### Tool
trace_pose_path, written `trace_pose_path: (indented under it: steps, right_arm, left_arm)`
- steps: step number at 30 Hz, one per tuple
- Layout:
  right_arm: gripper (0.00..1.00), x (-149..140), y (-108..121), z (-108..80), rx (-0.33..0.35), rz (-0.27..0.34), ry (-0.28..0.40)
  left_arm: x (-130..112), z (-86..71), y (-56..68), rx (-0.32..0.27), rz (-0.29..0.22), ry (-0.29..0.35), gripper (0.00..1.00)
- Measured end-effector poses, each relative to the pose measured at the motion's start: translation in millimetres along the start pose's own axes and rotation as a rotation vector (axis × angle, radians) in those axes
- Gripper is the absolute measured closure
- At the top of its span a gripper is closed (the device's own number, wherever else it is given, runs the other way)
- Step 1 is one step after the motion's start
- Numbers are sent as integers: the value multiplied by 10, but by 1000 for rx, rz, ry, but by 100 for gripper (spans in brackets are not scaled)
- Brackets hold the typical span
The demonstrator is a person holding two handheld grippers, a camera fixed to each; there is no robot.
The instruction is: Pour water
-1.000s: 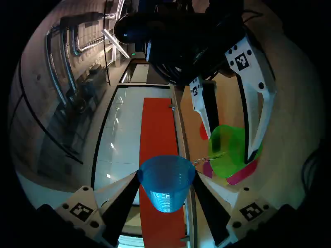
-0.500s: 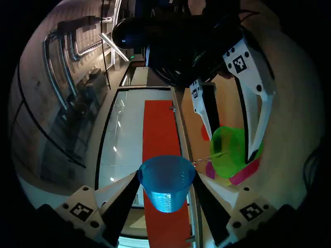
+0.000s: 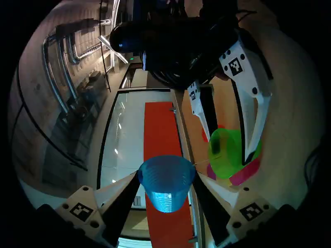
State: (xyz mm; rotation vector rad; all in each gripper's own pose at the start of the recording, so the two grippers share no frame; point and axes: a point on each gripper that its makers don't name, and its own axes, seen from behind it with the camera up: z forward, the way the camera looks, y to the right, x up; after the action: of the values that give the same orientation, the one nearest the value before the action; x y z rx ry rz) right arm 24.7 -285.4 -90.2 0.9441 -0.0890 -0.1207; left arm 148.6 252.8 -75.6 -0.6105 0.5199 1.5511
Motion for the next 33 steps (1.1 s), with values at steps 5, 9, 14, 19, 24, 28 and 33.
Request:
trace_pose_path:
  steps: [5, 9, 14, 19, 24, 28, 33]
  right_arm:
    - [9, -3, 7, -5, -2, 1, 1]
    - [9, -2, 8, -1, -2, 1, 2]
    - [9, 3, 6, 9, -4, 0, 0]
    - [9, 8, 4, 12, -5, -3, -1]
    - [9, 17, 6, 16, -7, -4, -2]
    - [9, 22, 2, 18, -6, -5, -2]
    - [9, 21, 2, 22, -8, -6, -2]
  left_arm:
    - [-3, -1, -7, 2, -2, 0, 13]
    - [-14, -8, -1, 5, -16, -2, 13]
    - [-46, -16, 32, 7, -99, -7, 13]
    - [-114, -7, 87, 4, -249, -17, 13]
    - [-175, -3, 117, 1, -422, -23, 13]
    - [-230, -9, 153, -14, -551, -29, 13]
    - [-325, -23, 161, -18, -747, -42, 13]
